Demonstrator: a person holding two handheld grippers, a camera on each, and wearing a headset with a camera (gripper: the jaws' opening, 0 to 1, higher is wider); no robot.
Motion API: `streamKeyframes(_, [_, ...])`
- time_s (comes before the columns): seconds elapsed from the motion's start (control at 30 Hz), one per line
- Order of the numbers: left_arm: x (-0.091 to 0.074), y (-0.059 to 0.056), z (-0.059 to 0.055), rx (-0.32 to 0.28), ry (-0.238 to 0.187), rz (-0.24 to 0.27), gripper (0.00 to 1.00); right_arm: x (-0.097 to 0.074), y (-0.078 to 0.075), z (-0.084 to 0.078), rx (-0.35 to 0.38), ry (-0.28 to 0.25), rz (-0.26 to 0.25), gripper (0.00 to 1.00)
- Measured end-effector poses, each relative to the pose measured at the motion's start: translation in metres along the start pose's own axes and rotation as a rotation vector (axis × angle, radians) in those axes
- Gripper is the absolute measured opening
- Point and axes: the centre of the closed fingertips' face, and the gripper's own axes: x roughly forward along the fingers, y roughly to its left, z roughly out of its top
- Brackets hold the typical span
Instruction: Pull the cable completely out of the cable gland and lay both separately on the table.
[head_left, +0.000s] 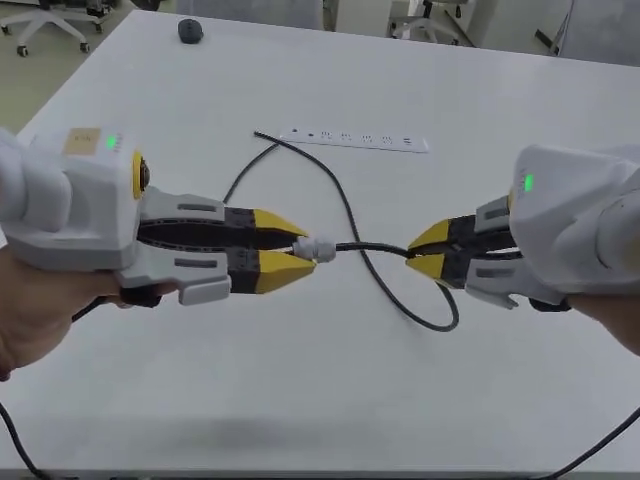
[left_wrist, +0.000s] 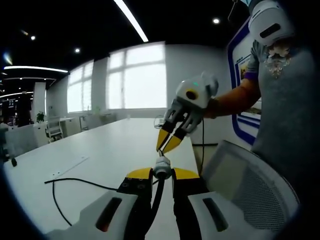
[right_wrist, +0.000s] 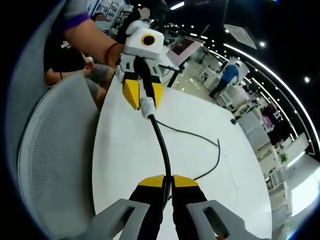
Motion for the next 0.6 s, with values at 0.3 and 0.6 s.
streamKeyframes(0.3, [-0.002,-0.002,-0.001,0.002,0.007,0.000,0.15,-0.004,-0.004,-0.016,-0.005,0.042,-0.014,0.00])
streamKeyframes(0.6, [-0.005,-0.002,-0.005,-0.001,0.019,0.003,0.15,-0.001,-0.009,-0.045,0.013,0.094,-0.020,0.00])
